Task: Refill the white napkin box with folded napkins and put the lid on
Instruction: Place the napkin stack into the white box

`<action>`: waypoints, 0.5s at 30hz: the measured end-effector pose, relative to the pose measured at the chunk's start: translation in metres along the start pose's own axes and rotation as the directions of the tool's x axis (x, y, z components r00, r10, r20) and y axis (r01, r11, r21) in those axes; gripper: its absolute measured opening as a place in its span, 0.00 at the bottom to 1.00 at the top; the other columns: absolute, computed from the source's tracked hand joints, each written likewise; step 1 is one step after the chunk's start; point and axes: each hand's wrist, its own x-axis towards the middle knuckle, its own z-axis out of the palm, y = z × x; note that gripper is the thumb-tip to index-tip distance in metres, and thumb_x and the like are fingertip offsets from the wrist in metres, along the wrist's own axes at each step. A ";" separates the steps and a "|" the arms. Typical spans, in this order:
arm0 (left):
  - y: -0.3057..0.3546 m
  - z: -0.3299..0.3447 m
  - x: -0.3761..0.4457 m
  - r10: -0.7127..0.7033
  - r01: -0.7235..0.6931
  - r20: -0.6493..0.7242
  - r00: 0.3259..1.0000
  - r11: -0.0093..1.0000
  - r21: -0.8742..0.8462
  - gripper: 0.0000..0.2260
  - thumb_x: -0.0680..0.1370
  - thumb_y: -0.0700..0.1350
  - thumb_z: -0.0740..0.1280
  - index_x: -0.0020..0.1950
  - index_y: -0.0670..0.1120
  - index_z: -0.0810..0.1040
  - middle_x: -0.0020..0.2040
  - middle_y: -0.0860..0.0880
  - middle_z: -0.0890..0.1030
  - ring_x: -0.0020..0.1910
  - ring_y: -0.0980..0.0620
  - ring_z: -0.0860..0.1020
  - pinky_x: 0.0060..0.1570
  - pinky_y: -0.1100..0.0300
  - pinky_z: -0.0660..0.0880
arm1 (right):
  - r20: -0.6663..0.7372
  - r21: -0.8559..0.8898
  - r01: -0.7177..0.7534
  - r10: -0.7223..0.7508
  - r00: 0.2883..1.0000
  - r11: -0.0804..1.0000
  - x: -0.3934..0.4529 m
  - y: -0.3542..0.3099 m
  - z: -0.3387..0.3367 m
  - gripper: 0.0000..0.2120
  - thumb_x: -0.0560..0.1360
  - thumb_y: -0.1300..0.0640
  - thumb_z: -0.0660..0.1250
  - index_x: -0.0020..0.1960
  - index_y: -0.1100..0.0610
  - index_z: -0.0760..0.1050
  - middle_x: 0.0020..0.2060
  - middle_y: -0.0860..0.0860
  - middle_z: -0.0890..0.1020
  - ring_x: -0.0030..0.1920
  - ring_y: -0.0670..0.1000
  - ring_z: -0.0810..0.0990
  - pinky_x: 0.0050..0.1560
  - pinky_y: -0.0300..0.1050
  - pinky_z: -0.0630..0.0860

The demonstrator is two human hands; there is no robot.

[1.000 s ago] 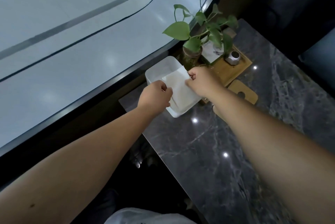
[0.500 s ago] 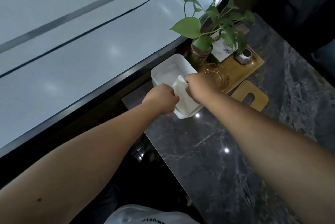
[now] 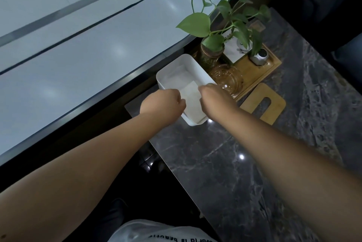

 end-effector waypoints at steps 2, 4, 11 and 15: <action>-0.006 0.001 -0.003 0.148 -0.130 -0.117 0.982 0.980 0.153 0.13 0.80 0.50 0.57 0.47 0.45 0.78 0.41 0.47 0.81 0.39 0.44 0.79 0.33 0.55 0.71 | 0.002 -0.056 0.068 -0.068 0.998 0.996 -0.008 0.003 0.003 0.10 0.74 0.66 0.63 0.54 0.63 0.76 0.46 0.60 0.77 0.45 0.62 0.79 0.42 0.49 0.76; -0.009 0.003 -0.004 0.402 -0.300 -0.191 0.895 0.862 0.408 0.15 0.79 0.50 0.56 0.44 0.46 0.80 0.39 0.47 0.79 0.40 0.44 0.77 0.37 0.55 0.67 | 0.075 -0.131 0.137 -0.128 0.989 0.982 -0.013 0.003 0.004 0.07 0.74 0.65 0.63 0.51 0.62 0.77 0.44 0.58 0.76 0.43 0.61 0.79 0.40 0.49 0.77; 0.000 0.003 0.013 0.356 -0.447 0.274 0.894 0.649 0.616 0.28 0.82 0.57 0.42 0.49 0.49 0.81 0.54 0.49 0.81 0.61 0.45 0.72 0.71 0.39 0.51 | 0.425 -0.232 0.004 0.098 0.900 0.973 0.004 -0.013 0.001 0.12 0.74 0.60 0.62 0.32 0.56 0.69 0.32 0.50 0.70 0.36 0.51 0.72 0.43 0.44 0.72; 0.009 -0.003 0.018 0.336 -0.471 0.330 0.882 0.631 0.616 0.26 0.82 0.54 0.42 0.35 0.49 0.72 0.37 0.50 0.77 0.48 0.46 0.75 0.71 0.41 0.53 | 0.513 -0.282 0.066 0.093 0.853 0.957 0.008 -0.017 -0.001 0.09 0.75 0.61 0.64 0.35 0.57 0.71 0.33 0.49 0.72 0.41 0.53 0.74 0.46 0.45 0.73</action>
